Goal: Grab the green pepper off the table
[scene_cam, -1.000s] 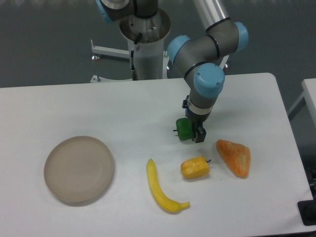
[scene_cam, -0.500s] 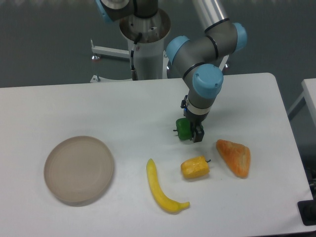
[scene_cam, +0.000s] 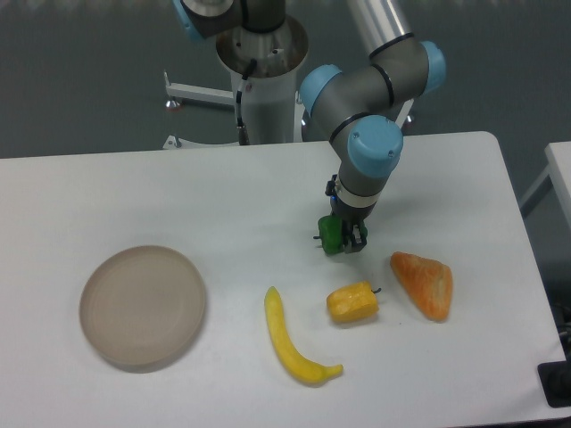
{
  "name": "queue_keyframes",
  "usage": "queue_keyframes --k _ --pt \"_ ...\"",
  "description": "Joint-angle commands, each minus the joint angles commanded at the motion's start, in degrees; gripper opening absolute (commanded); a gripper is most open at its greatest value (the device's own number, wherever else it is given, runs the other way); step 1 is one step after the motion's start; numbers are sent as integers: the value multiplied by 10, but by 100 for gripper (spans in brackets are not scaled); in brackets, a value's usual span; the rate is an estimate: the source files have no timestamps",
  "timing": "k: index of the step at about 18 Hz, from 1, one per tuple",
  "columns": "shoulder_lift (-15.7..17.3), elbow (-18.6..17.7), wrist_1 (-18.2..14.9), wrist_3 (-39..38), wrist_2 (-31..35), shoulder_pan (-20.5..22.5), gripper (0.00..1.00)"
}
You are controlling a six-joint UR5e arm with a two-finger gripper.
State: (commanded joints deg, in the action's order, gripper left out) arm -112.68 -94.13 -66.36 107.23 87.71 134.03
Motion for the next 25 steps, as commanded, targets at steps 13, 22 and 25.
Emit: queue_keyframes --k 13,22,25 --pt "-25 152 -74 -133 -42 -4 41" --pt "-63 247 -94 -156 -54 -6 41" --pt "-63 246 -93 -156 -52 -6 41"
